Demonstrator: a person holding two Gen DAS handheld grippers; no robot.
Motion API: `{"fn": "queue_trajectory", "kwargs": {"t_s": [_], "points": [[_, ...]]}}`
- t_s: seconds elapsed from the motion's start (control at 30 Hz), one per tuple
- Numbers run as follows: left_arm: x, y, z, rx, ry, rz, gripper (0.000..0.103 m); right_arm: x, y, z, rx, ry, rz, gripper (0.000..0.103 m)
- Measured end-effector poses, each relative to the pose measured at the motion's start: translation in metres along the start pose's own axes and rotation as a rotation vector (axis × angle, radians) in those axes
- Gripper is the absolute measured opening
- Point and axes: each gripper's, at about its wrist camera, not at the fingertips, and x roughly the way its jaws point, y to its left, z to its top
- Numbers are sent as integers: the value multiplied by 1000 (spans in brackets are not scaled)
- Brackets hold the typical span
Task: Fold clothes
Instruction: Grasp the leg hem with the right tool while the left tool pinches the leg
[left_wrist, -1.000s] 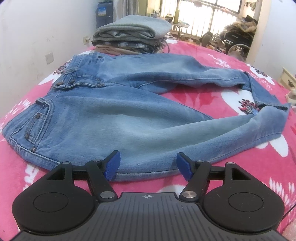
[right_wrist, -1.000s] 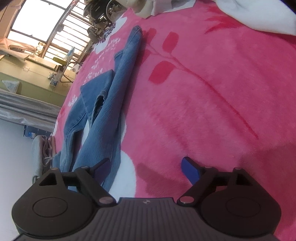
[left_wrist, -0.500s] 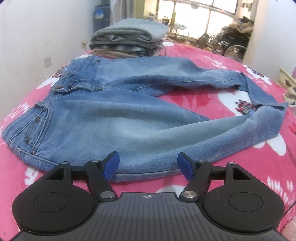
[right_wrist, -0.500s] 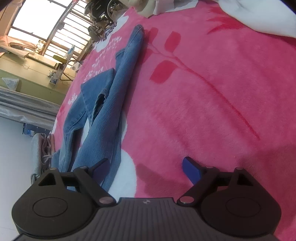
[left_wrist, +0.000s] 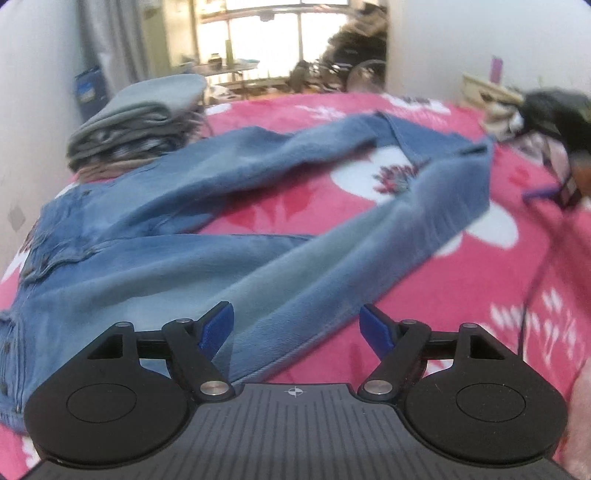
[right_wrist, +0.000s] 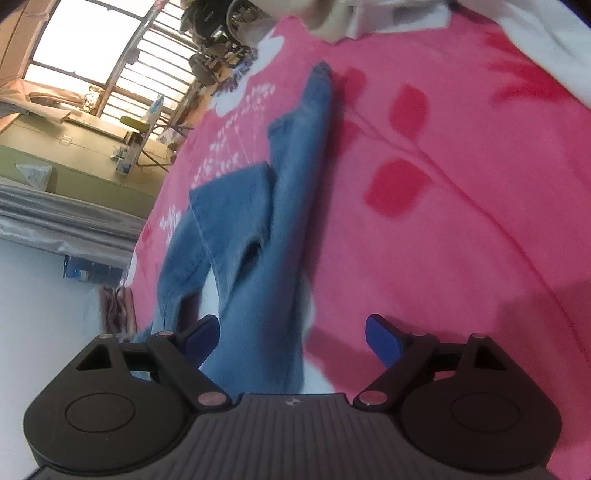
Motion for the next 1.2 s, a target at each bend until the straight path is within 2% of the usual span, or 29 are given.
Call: {"fn": "queue_trajectory", "kwargs": {"t_s": [0.1, 0.17, 0.2, 0.27, 0.3, 0.33, 0.37, 0.4, 0.47, 0.5, 0.53, 0.67, 0.77, 0.87, 0.9, 0.97, 1.0, 1.03, 1.07, 1.1, 1.2], "points": [[7, -5, -4, 20, 9, 19, 74, 17, 6, 21, -13, -51, -22, 88], [11, -5, -6, 30, 19, 34, 67, 31, 7, 35, 10, -76, -32, 84], [13, -5, -7, 31, 27, 43, 58, 39, 7, 42, 25, -75, -34, 79], [17, -1, -7, 16, 42, 53, 54, 54, 5, 52, 60, -77, -52, 70], [18, 1, -7, 1, 42, 47, 51, 58, 3, 55, 80, -92, -62, 61], [17, 2, -7, -11, 38, 45, 46, 61, 2, 57, 93, -110, -66, 44], [16, 2, -8, -19, 33, 45, 41, 62, 1, 59, 97, -124, -69, 31], [16, 2, -9, -24, 27, 49, 32, 60, 1, 58, 92, -134, -69, 14], [14, 4, -10, -45, 14, 54, 19, 50, 3, 54, 68, -160, -53, 7], [13, 6, -11, -62, 9, 53, 12, 41, 6, 51, 55, -174, -40, 6], [9, 9, -10, -77, -3, 44, 10, 29, 8, 48, 44, -190, -26, 6], [-16, 23, -4, -109, -67, -10, 7, -47, 16, 30, 16, -249, 49, 6], [-43, 34, -2, -97, -106, -65, 6, -108, 16, 13, 20, -276, 65, 6], [-61, 37, -7, -55, -104, -128, 6, -152, 9, -6, 0, -293, 13, 6], [-63, 36, -10, -34, -91, -144, 7, -158, 4, -12, -20, -286, -18, 6], [-59, 33, -17, 11, -22, -169, 12, -150, -16, -18, -21, -218, -127, 11], [-54, 31, -21, 19, 21, -174, 13, -141, -30, -18, 5, -172, -186, 19], [-48, 30, -25, 18, 66, -174, 17, -133, -47, -19, 51, -122, -237, 38], [-42, 28, -29, 17, 110, -175, 20, -125, -66, -20, 117, -67, -280, 43], [-40, 28, -32, 9, 137, -163, 26, -121, -86, -23, 202, -35, -296, 43], [-50, 33, -34, -45, 117, -135, 38, -134, -127, -37, 402, -42, -184, 43]]}}
